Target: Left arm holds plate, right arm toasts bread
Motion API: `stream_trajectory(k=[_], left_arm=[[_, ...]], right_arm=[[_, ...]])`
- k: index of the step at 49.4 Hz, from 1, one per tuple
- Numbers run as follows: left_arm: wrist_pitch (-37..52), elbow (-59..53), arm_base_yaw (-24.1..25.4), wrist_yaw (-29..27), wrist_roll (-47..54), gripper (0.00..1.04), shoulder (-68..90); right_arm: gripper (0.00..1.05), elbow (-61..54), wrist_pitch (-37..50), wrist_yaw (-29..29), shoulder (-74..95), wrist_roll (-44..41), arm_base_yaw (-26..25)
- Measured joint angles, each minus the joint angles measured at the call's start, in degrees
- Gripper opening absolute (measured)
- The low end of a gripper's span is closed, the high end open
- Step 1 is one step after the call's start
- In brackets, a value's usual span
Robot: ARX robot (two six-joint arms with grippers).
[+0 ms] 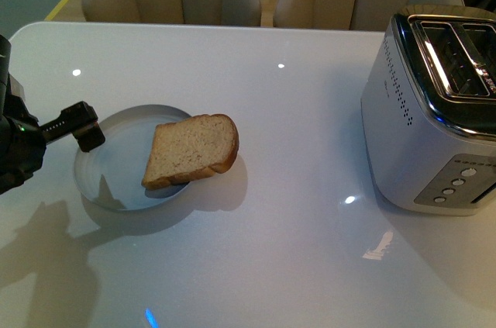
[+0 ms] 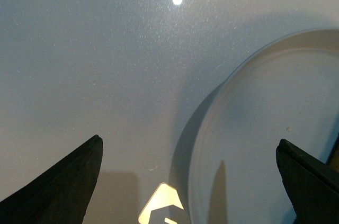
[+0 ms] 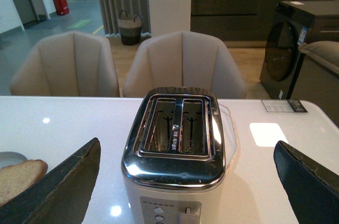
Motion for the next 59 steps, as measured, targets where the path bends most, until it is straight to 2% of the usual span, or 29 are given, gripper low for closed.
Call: stream_trajectory(k=[22,32,37,45,49,59], left_arm=[[-1.09,2.43,-3.91,2.10,4.66,0.97,6.08],[-2.78,3.26,-4.55,1.81,6.14,0.56,6.69],[-3.63,3.48,-4.55,1.84,6.10,0.42,6.73],[-5.11,3.98,-4.39,3.43,3.67,0.11,6.64],[-5.16,4.22,-4.17,4.31,2.56,0.04,6.32],[-5.33,3.34,-3.98,7.43,-0.87,0.04,5.29]], right_arm=[[0.96,0.00,0.00,0.00,0.00,0.00,0.00],[0.96,0.00,0.00,0.00,0.00,0.00,0.00],[0.96,0.00,0.00,0.00,0.00,0.00,0.00],[0.96,0.00,0.00,0.00,0.00,0.00,0.00],[0.96,0.00,0.00,0.00,0.00,0.00,0.00],[0.96,0.00,0.00,0.00,0.00,0.00,0.00]])
